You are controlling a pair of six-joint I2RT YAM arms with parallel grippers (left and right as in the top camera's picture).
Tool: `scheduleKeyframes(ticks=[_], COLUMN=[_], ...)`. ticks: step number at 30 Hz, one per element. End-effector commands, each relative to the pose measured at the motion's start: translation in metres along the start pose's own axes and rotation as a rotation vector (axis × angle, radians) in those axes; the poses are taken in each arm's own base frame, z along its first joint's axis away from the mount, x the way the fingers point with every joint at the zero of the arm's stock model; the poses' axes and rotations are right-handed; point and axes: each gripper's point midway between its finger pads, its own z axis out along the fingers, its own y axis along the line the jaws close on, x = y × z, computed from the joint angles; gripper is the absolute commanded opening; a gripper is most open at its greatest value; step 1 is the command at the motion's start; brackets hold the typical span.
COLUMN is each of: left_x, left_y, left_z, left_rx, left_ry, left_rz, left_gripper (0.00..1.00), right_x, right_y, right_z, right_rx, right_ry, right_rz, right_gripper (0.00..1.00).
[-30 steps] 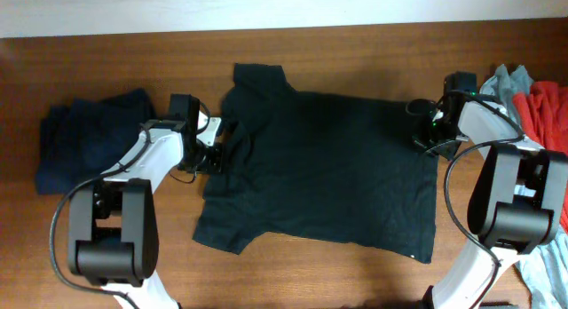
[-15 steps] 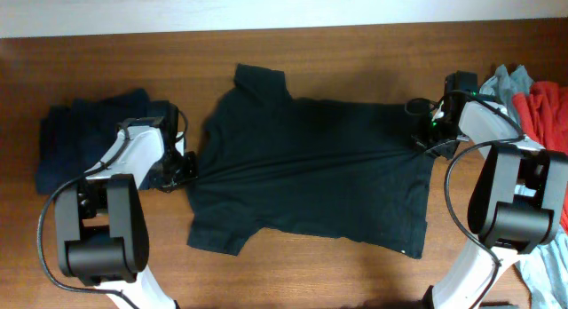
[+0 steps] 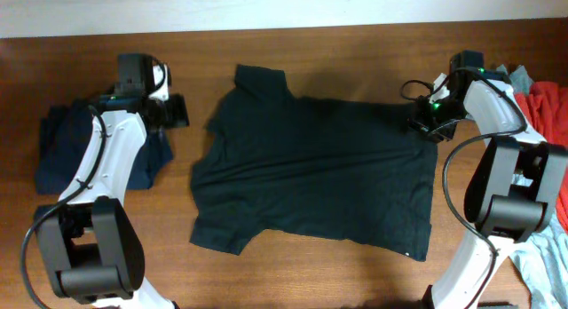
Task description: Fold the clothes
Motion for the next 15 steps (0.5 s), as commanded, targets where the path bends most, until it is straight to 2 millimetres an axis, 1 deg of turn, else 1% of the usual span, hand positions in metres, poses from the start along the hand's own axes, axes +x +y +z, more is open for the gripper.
scheduleKeyframes(ticks=[1, 2, 3, 4, 5, 6, 7, 10, 12, 13, 14, 15], left_x=[0.0, 0.002, 0.004, 0.01, 0.017, 0.019, 0.023, 0.026, 0.026, 0.027, 0.026, 0.024], left_y=[-0.04, -0.053, -0.059, -0.067, -0.073, -0.075, -0.081, -0.087, -0.085, -0.079, -0.075, -0.067], left_z=[0.029, 0.041, 0.048, 0.065, 0.082, 0.088, 0.101, 0.116, 0.125, 0.13, 0.132, 0.135], left_rx=[0.219, 0.279, 0.307, 0.332, 0.34, 0.343, 0.357, 0.364, 0.35, 0.316, 0.288, 0.245], left_ry=[-0.01, -0.013, -0.013, -0.005, 0.007, 0.01, 0.01, -0.003, -0.009, -0.008, -0.011, -0.016], left_rz=[0.148, 0.205, 0.231, 0.257, 0.268, 0.273, 0.284, 0.303, 0.309, 0.309, 0.31, 0.309], left_gripper=[0.41, 0.37, 0.34, 0.32, 0.3, 0.3, 0.31, 0.3, 0.19, 0.07, 0.0, 0.0], right_x=[0.007, 0.009, 0.01, 0.013, 0.015, 0.016, 0.018, 0.019, 0.02, 0.02, 0.02, 0.02], right_y=[0.03, 0.036, 0.038, 0.046, 0.051, 0.054, 0.056, 0.058, 0.058, 0.058, 0.058, 0.058], right_z=[0.004, 0.006, 0.006, 0.009, 0.011, 0.012, 0.013, 0.013, 0.014, 0.014, 0.014, 0.014], right_rx=[-0.04, -0.041, -0.041, -0.042, -0.043, -0.043, -0.04, -0.04, -0.039, -0.039, -0.039, -0.039], right_ry=[0.014, 0.02, 0.022, 0.025, 0.028, 0.03, 0.031, 0.036, 0.038, 0.039, 0.04, 0.04], right_rz=[-0.075, -0.089, -0.095, -0.115, -0.129, -0.136, -0.143, -0.148, -0.148, -0.148, -0.148, -0.148], right_gripper=[0.41, 0.41, 0.41, 0.41, 0.41, 0.41, 0.42, 0.41, 0.42, 0.41, 0.41, 0.41])
